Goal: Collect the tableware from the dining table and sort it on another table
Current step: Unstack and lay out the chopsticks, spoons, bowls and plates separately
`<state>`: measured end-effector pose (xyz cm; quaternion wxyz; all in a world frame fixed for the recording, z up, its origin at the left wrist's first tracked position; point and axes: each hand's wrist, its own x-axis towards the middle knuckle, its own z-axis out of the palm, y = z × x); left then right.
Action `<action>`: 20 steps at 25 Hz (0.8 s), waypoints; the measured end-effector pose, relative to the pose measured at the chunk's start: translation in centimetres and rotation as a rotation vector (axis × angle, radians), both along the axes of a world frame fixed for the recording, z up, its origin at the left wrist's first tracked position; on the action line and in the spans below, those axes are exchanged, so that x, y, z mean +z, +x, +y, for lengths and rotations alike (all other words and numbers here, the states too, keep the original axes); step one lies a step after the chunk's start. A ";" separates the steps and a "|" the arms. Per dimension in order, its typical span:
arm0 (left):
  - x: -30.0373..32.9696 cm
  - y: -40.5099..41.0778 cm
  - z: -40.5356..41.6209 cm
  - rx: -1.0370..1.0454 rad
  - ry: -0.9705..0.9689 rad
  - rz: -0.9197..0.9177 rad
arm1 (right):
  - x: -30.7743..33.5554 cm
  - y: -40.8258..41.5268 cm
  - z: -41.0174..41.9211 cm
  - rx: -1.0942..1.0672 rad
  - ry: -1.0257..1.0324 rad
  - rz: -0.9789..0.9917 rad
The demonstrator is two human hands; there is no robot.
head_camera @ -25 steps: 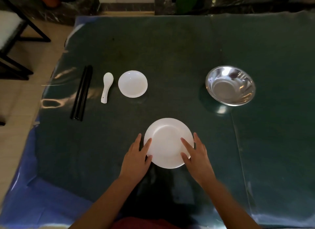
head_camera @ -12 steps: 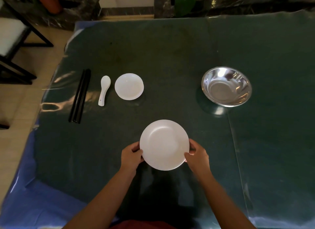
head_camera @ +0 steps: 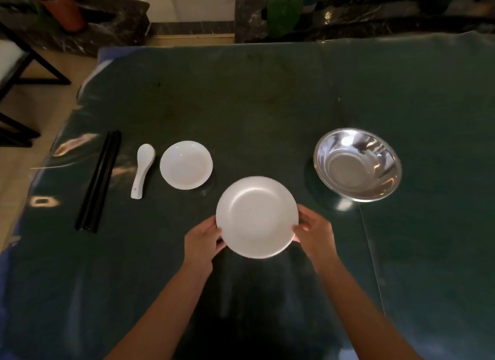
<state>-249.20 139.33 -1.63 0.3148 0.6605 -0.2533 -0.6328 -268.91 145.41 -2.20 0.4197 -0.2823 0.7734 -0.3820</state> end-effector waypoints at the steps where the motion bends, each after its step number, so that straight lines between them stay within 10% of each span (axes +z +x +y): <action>1: 0.0 -0.8 -1.6 0.001 0.000 0.013 | -0.2 -0.8 -1.6 -0.001 -0.019 0.000; 15: -2.5 -4.0 -7.0 -0.065 -0.252 -0.057 | -2.9 -4.0 -8.2 -0.086 -0.152 -0.065; 20: -3.6 -2.4 -4.5 -0.404 -0.656 -0.631 | -3.3 -2.9 -5.3 0.065 -0.227 0.294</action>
